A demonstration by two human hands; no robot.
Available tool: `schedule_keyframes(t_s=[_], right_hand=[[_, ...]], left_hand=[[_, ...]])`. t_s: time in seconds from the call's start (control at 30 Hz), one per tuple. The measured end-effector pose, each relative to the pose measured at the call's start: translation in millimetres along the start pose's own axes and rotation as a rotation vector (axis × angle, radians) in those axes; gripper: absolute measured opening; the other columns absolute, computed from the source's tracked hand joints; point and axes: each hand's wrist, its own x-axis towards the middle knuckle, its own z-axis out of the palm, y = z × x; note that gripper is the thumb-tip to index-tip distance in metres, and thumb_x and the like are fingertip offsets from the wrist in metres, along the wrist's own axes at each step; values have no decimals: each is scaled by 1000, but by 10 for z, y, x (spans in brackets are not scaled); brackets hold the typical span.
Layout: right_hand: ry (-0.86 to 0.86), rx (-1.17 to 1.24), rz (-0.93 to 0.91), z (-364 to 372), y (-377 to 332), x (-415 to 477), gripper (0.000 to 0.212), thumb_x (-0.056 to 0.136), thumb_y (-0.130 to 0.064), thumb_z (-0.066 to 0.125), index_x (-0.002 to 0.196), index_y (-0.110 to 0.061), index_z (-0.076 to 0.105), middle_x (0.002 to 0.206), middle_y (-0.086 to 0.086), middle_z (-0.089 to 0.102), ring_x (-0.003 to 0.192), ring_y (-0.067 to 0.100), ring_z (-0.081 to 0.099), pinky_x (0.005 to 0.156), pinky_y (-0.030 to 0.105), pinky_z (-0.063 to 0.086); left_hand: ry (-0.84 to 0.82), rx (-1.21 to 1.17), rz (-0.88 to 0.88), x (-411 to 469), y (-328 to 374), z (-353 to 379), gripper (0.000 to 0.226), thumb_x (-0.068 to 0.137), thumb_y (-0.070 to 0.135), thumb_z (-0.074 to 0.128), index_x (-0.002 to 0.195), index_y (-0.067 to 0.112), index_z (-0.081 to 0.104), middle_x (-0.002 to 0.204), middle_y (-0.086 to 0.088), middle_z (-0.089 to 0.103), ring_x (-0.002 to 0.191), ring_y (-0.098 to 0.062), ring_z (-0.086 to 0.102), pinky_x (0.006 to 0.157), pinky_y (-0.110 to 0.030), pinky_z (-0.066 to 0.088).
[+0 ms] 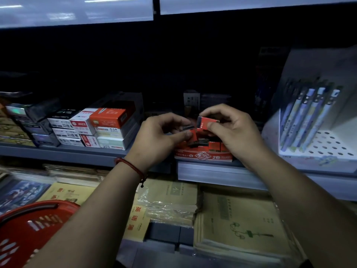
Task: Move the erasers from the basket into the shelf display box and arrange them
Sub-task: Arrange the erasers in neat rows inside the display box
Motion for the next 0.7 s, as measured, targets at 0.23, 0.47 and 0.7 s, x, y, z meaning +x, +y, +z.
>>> schedule_keyframes(t_s=[0.23,0.47,0.7], right_hand=[[172,-128,53,21,109,46,20,77,-22,84,77,-17,65,78,0,72,72,9,69,67,31,58],[41,-116,33,22,173,76,35,85,-13,76,111,-36,67,89,3,68,70,24,68,65,37,55],[-5,-136,68,-2,152,62,22,82,-13,79,88,-32,71,86,11,69,81,41,67,70,51,58]], left_hand=[[-85,49,-35,-13,-29,7,12,85,21,79,95,16,77,89,0,76,89,-18,73,85,-39,59],[-203,682,123,23,-97,80,32,97,37,49,123,42,66,125,21,61,123,-15,42,110,-43,24],[-167,804,99,4,-6,32,33,95,34,50,123,44,66,126,21,60,132,-18,34,120,-59,-2]])
